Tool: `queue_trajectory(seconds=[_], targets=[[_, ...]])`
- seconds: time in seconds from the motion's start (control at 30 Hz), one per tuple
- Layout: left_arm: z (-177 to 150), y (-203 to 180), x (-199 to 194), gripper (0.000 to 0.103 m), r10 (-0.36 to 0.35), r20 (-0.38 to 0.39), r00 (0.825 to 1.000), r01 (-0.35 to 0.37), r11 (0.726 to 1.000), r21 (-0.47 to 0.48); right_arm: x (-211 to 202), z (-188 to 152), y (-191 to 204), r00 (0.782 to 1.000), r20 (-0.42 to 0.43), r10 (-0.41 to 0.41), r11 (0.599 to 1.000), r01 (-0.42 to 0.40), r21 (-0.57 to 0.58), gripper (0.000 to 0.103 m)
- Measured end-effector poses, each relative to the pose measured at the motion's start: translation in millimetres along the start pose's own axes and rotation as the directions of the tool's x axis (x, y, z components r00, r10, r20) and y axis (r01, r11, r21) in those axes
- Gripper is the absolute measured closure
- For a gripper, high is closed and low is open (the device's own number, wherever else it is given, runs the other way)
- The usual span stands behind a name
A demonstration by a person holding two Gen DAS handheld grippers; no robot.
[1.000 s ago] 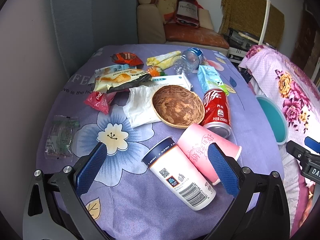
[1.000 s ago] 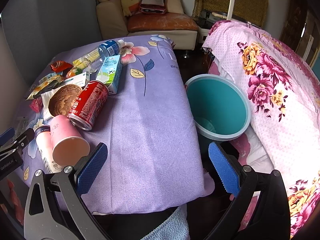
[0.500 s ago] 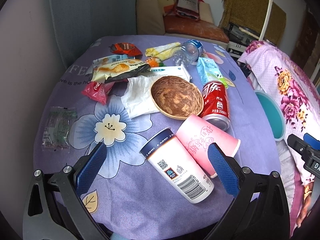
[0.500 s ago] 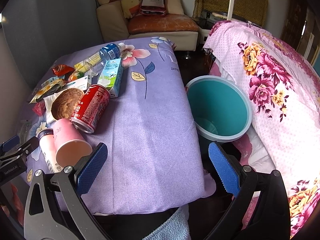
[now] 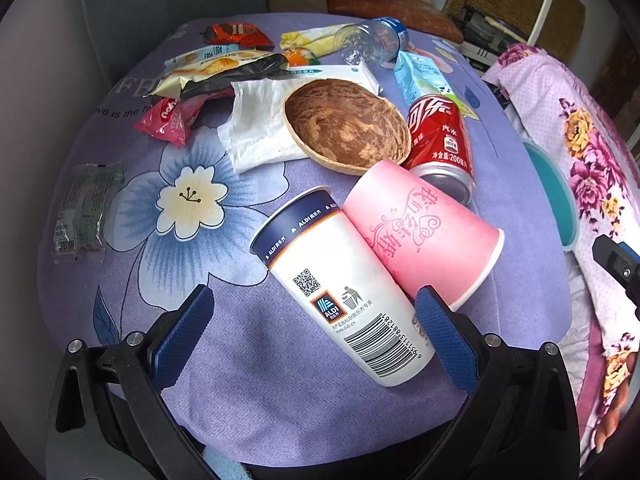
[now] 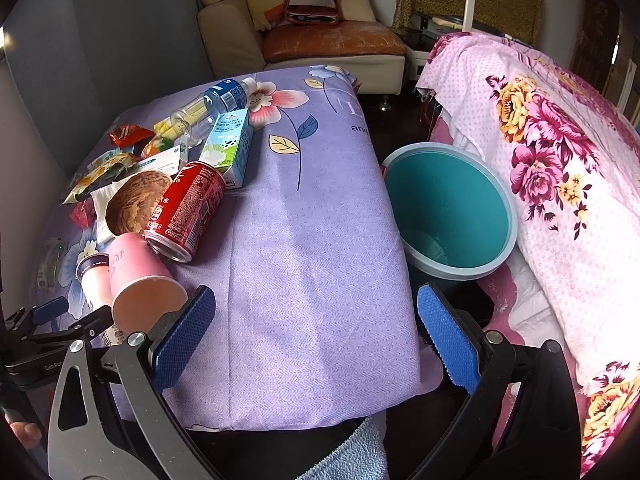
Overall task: Collect trash
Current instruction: 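Grasp the white ALDI cup with the left tool while the right tool grasps the red can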
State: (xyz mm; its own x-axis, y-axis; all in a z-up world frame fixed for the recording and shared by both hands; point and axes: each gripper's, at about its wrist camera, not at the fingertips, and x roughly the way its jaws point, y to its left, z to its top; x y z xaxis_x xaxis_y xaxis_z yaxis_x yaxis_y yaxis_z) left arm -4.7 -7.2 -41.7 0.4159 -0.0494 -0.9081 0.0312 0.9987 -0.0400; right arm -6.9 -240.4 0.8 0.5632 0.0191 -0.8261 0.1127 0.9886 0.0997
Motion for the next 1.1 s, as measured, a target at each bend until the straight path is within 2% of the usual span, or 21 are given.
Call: queue_trajectory(seconds=[0.13,0.2,0.27,0.3,0.37,0.4,0.57,0.63,0.7,0.8,0.9,0.93,1.0,1.1], targets=[[-1.9,-1.5,16.3,0.003,0.001,-0.041,0.999,0.0,1.0,0.022,6.3,3.8,9.3,0.999,-0.029,0.038,0.999,-0.038,-0.016,0.006],[-4.3,1.8,20.3,0.008,-0.012,-0.051,0.999,0.014,0.999,0.037,9.3,6.0,16.8,0.997,-0.048,0.064,0.997,-0.065,-0.029,0.006],[-4.2,9.1,23.0,0.028,-0.013,-0.061,0.998,0.017,0.999,0.051,13.0,9.0,24.8,0.993,-0.078,0.091,0.995,-0.094,-0.044,0.006],[-4.0,14.8,23.5,0.033,-0.014,-0.06,0.998,0.017,0.999,0.051,14.5,10.4,29.6,0.99,-0.09,0.108,0.992,-0.113,-0.05,0.006],[-2.7,28.4,24.1,0.05,-0.004,-0.054,0.999,0.007,0.999,0.052,16.9,14.6,39.3,0.986,-0.108,0.129,0.988,-0.137,-0.068,0.006],[-1.6,35.1,24.2,0.051,0.0,-0.053,0.999,0.003,0.999,0.053,18.5,17.1,43.9,0.983,-0.118,0.138,0.986,-0.148,-0.074,0.006],[6.8,59.5,21.4,0.052,-0.012,-0.027,1.0,0.013,0.998,0.054,29.1,24.9,73.4,0.965,-0.177,0.194,0.971,-0.214,-0.105,0.006],[11.2,66.2,21.9,0.051,-0.039,-0.025,0.999,0.04,0.998,0.048,34.5,26.3,89.1,0.953,-0.208,0.221,0.96,-0.251,-0.127,0.007],[14.1,70.4,23.3,0.049,-0.046,-0.022,0.999,0.047,0.998,0.049,39.5,29.0,101.6,0.94,-0.243,0.239,0.949,-0.279,-0.148,0.013],[18.9,74.7,24.8,0.04,-0.057,-0.014,0.998,0.057,0.996,0.068,48.1,38.1,109.9,0.933,-0.277,0.228,0.946,-0.28,-0.165,0.03],[22.4,75.2,31.1,0.035,-0.074,-0.018,0.997,0.075,0.994,0.083,60.8,53.1,99.0,0.939,-0.278,0.2,0.963,-0.241,-0.121,0.031],[22.5,75.0,32.7,0.036,-0.081,-0.019,0.997,0.083,0.993,0.088,65.3,57.4,95.8,0.938,-0.282,0.2,0.966,-0.237,-0.1,0.031],[21.7,74.1,31.0,0.056,-0.073,0.002,0.997,0.073,0.992,0.104,74.1,64.1,93.1,0.933,-0.296,0.207,0.969,-0.238,-0.071,0.031],[27.1,77.0,29.8,0.055,-0.127,0.001,0.992,0.126,0.988,0.091,85.6,69.8,95.6,0.926,-0.31,0.214,0.97,-0.239,-0.046,0.031]])
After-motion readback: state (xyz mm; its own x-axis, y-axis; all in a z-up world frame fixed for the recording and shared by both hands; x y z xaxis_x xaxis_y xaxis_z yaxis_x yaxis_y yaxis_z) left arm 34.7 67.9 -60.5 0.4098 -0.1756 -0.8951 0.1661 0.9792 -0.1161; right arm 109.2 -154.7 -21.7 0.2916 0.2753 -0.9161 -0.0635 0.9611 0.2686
